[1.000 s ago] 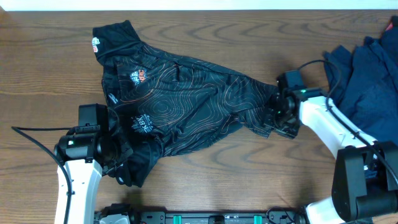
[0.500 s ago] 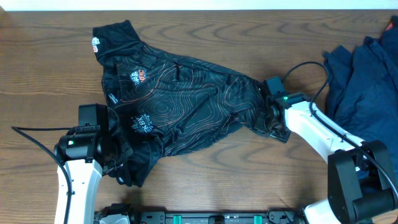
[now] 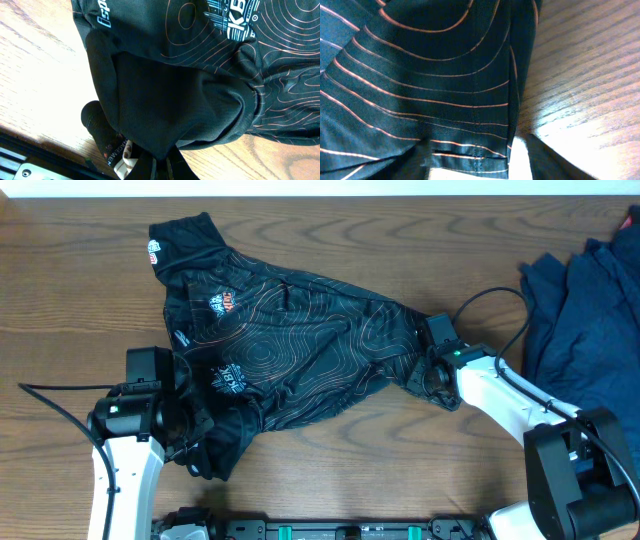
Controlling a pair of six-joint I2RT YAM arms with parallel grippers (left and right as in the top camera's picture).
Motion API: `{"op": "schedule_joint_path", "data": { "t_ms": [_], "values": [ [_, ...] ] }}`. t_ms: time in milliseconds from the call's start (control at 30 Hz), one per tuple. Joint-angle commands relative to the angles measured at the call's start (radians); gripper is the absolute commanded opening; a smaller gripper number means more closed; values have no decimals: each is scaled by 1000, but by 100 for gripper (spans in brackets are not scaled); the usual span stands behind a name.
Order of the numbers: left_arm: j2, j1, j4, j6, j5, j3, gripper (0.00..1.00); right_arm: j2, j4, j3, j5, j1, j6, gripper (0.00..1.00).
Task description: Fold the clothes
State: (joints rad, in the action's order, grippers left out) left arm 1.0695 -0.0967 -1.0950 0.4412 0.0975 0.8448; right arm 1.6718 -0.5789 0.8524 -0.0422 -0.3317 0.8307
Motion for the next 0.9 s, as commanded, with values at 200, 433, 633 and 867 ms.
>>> {"op": "schedule_joint_path", "data": {
  "t_ms": [200,433,633,867],
  "values": [
    [-5,-5,-2,1,-16,4,6,17,-16,-54,16,-10,21,12],
    [-5,-5,-2,1,-16,4,6,17,-23,-54,14,-7,10,1],
    [-5,-5,-2,1,-16,4,6,-16,-118,-13,-72,89,-7,1],
    [-5,-5,7,1,-16,4,6,-141,-230,82,-66,223,-200,1]
  ]
}}
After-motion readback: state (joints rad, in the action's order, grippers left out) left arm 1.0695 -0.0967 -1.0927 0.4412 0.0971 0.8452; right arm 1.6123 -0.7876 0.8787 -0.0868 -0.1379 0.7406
